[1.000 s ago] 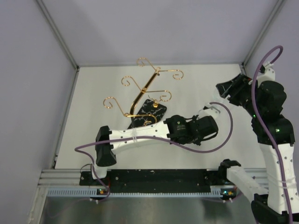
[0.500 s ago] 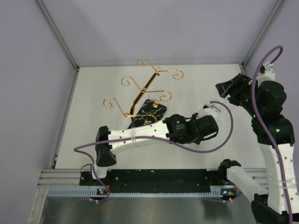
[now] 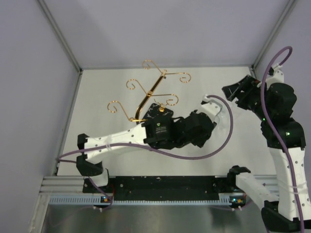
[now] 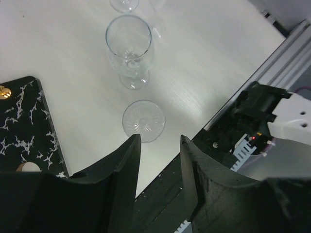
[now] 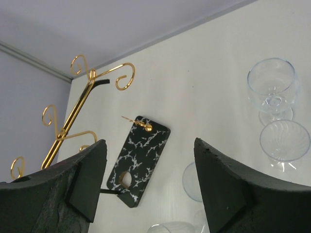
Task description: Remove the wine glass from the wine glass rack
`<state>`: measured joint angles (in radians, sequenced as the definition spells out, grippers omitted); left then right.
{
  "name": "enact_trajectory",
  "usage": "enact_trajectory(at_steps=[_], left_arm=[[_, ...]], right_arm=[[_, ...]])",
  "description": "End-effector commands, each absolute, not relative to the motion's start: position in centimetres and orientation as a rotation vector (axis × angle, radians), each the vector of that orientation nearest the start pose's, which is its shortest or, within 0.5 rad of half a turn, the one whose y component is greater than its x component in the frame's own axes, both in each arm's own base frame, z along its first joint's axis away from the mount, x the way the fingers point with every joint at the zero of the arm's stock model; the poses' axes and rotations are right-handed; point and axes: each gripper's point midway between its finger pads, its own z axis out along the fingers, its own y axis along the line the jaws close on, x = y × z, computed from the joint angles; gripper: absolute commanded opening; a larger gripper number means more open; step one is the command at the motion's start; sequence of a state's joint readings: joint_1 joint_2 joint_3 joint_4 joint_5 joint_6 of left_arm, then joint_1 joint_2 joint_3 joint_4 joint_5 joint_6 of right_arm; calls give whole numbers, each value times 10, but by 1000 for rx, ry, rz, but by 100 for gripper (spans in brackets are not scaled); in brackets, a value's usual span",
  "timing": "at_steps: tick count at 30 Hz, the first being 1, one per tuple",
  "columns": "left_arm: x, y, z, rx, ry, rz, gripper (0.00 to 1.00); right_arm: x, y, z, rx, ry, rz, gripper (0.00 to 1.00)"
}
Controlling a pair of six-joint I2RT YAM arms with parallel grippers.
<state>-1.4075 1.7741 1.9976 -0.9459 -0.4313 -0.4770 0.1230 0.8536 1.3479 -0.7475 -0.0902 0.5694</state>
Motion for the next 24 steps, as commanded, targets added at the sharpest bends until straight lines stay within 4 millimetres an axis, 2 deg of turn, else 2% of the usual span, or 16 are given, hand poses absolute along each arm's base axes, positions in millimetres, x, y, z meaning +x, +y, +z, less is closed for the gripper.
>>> enact_trajectory(at_steps=[1, 7, 8, 9, 14, 15, 16, 17, 19, 24], left_arm=[[125, -419, 378, 713, 1967, -727, 44], [140, -376, 414, 583, 1865, -693, 53], [143, -368, 421, 561, 1844, -689, 57], [145, -359, 428, 543, 1823, -684, 59], [155, -321, 448, 490, 1753, -649, 73], [157, -313, 451, 469, 1747, -639, 79], [160, -306, 452, 456, 1744, -626, 80], [162, -298, 454, 439, 1739, -621, 90], [164, -285, 457, 417, 1735, -626, 95], [184, -256, 453, 359, 1756, -578, 98]], right_arm=[[261, 76, 404, 310, 1780, 613, 72], [266, 89, 400, 254, 1813, 668, 84], [266, 91, 400, 250, 1813, 683, 95], [267, 93, 402, 243, 1801, 694, 99], [267, 99, 406, 223, 1782, 733, 99], [267, 100, 405, 219, 1788, 742, 99], [268, 101, 405, 216, 1791, 748, 99], [268, 102, 404, 215, 1794, 753, 99], [269, 104, 404, 204, 1797, 760, 99], [269, 106, 418, 172, 1768, 739, 99]])
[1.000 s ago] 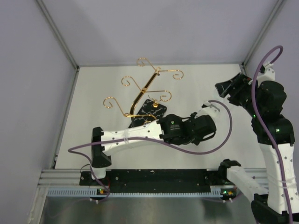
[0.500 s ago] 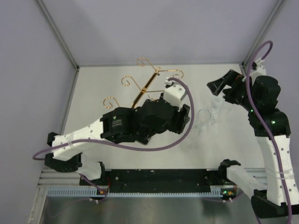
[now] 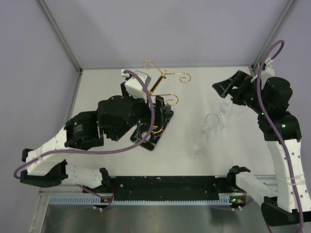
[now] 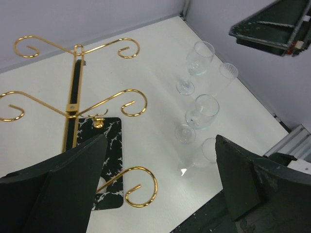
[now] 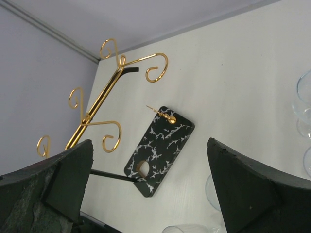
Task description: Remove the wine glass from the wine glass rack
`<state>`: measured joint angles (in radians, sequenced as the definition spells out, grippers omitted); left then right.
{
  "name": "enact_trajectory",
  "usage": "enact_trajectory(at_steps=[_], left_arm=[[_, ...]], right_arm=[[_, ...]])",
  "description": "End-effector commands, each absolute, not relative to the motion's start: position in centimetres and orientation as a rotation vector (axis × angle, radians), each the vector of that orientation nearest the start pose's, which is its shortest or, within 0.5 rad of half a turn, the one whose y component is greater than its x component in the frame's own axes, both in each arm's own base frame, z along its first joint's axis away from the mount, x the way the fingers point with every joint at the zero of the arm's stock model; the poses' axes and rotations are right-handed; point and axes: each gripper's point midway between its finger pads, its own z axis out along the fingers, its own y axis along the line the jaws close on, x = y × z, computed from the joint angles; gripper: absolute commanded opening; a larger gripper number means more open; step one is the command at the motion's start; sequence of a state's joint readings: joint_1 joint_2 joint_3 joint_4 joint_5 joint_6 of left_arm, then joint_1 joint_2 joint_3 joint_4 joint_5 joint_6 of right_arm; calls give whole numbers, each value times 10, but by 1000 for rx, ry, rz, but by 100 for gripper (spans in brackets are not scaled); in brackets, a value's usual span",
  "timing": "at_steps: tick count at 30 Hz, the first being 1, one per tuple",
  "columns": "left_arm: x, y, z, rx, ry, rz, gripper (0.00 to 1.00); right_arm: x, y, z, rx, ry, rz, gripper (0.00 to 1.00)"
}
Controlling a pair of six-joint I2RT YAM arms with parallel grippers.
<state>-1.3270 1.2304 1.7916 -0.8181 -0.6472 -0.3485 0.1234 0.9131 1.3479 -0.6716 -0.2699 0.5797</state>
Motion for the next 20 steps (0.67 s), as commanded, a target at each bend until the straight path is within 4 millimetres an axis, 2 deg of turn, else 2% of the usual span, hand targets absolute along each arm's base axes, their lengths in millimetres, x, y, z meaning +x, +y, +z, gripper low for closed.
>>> enact_trajectory(at_steps=[1, 4, 7, 11, 14, 16, 20], left_arm=[[190, -250, 452, 343, 1759, -568, 98], [206, -232, 449, 301, 1747, -527, 98], [214, -217, 449, 270, 1729, -523, 98], [215, -199, 456, 219, 1685, -532, 98], [212, -190, 459, 211, 1675, -538, 98], [210, -187, 461, 209, 1670, -545, 98], [207, -180, 464, 200, 1664, -543, 98]], right_arm=[[269, 107, 422, 164, 1764, 734, 99], [273, 109, 427, 172, 1761, 686, 99], [274, 123, 429, 148, 1761, 662, 99], [271, 142, 437, 99, 1753, 653, 99], [268, 147, 446, 64, 1726, 647, 99], [268, 153, 444, 5, 1747, 637, 99], [275, 136, 435, 129, 1747, 558, 99]])
